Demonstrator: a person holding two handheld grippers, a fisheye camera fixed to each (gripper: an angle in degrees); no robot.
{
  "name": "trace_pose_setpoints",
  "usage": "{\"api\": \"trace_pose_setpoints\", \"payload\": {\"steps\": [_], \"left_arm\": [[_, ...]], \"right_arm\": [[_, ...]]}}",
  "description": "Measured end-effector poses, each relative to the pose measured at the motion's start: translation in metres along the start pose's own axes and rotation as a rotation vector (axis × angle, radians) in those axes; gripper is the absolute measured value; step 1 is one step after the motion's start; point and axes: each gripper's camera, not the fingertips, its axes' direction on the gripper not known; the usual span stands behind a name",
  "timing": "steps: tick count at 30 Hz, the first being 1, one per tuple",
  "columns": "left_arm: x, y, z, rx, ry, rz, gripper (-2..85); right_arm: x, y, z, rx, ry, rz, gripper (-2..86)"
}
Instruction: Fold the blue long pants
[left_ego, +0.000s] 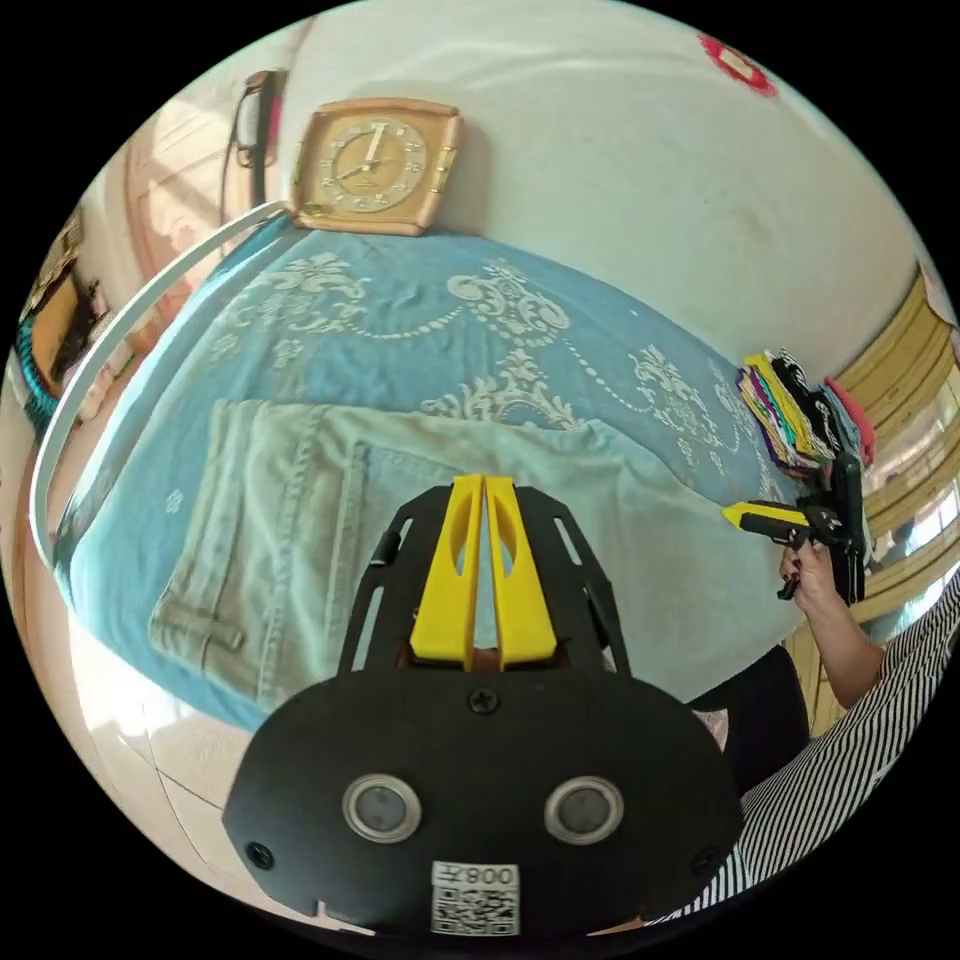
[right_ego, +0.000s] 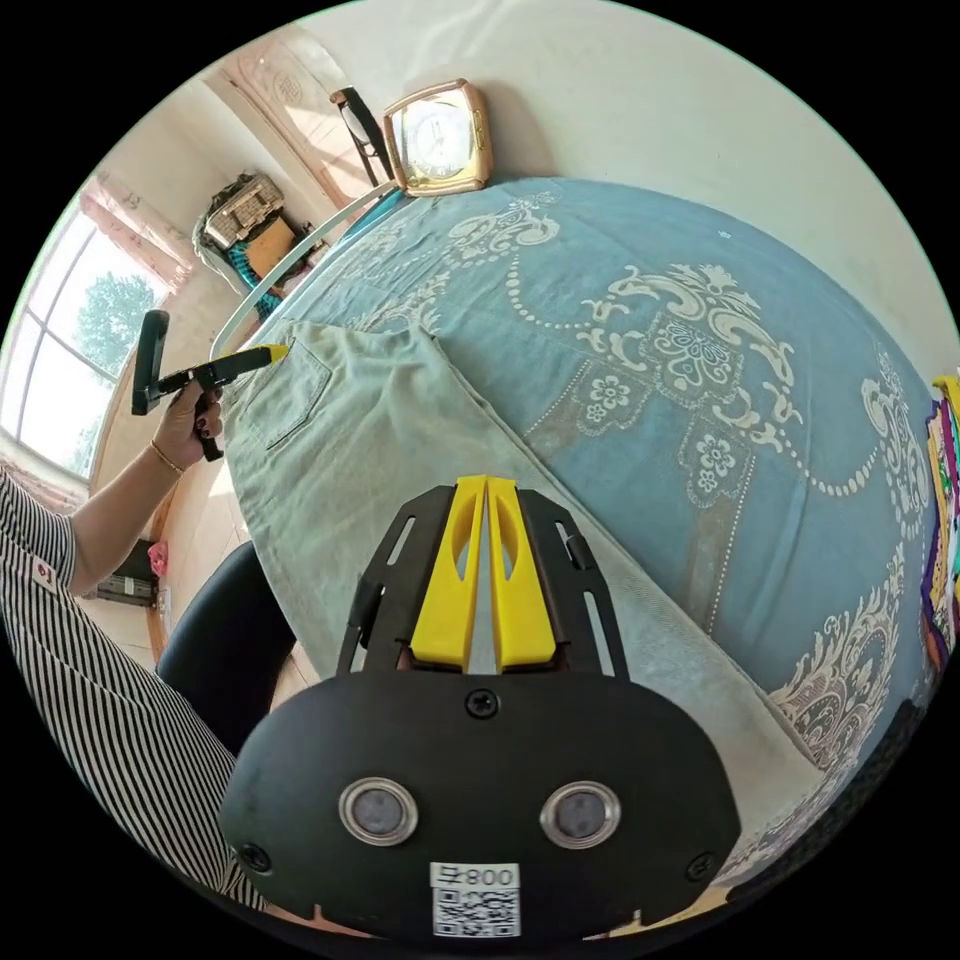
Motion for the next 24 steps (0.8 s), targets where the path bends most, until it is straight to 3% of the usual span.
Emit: {"api": "trace_pose_setpoints", "payload": {"steps": [4,7,11,17,21,24], "left_arm": [[-0.075,0.057,-0.025,-0.089,-0.283,-0.303,0.2],[-0.102,0.083,-0.036,-0.050,-0.136,-0.417,0.2],[-0.091,0.092,-0.051,-0.029,-0.271,-0.327,0.1],[-0.095,0.092,-0.040,-0.106,-0.395,-0.293,0.0],[-0.093,0.093,-0.038,-0.115,-0.338,-0.294,0.0],[-0.065,0.089,-0.049,-0.019,-0.354,-0.205,0.1]], "right_arm": [[-0.045,0.003,0.039,-0.111,-0.062,-0.061,0.2],[-0.065,0.004,0.061,-0.163,-0.034,-0.025,0.2],[-0.116,0.001,0.044,-0.105,-0.123,-0.105,0.2],[-0.236,-0.009,0.100,-0.248,-0.205,-0.325,0.2],[-0.275,-0.016,0.113,-0.303,-0.203,-0.356,0.2],[-0.284,-0.017,0.093,-0.300,-0.216,-0.348,0.2]]}}
